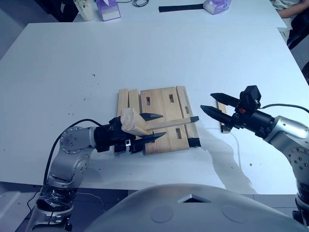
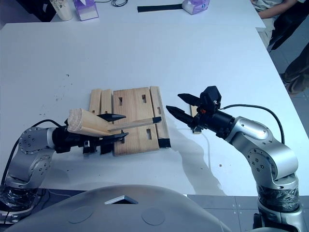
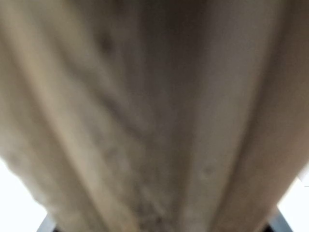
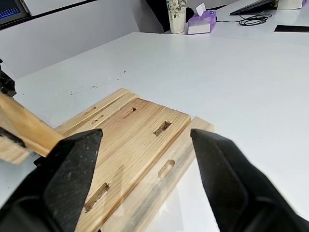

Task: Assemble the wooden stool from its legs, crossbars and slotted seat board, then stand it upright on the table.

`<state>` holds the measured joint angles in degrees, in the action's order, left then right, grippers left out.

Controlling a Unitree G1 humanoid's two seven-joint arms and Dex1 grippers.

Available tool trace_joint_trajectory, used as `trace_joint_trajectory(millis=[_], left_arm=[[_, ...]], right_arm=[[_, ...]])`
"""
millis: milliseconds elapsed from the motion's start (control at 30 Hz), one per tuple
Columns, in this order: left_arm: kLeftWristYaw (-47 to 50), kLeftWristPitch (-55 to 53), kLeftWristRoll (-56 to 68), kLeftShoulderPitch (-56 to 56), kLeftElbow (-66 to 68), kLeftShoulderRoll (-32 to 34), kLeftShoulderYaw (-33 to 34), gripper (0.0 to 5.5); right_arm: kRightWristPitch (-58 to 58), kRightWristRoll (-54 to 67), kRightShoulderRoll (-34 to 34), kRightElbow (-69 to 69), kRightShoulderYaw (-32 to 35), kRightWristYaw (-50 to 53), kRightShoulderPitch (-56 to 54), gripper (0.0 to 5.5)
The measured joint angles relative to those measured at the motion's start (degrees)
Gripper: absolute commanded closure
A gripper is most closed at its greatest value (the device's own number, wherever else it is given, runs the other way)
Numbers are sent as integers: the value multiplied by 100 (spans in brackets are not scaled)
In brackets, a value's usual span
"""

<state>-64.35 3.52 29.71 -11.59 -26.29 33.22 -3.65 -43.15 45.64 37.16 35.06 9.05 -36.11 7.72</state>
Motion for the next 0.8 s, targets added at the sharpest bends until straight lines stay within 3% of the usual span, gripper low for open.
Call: trace_joint_trajectory(millis=[800], left_arm=[[-81, -140, 241, 48, 4, 280, -108, 347]], right_arm=[[-12, 61, -110, 137, -47, 222, 101, 214]])
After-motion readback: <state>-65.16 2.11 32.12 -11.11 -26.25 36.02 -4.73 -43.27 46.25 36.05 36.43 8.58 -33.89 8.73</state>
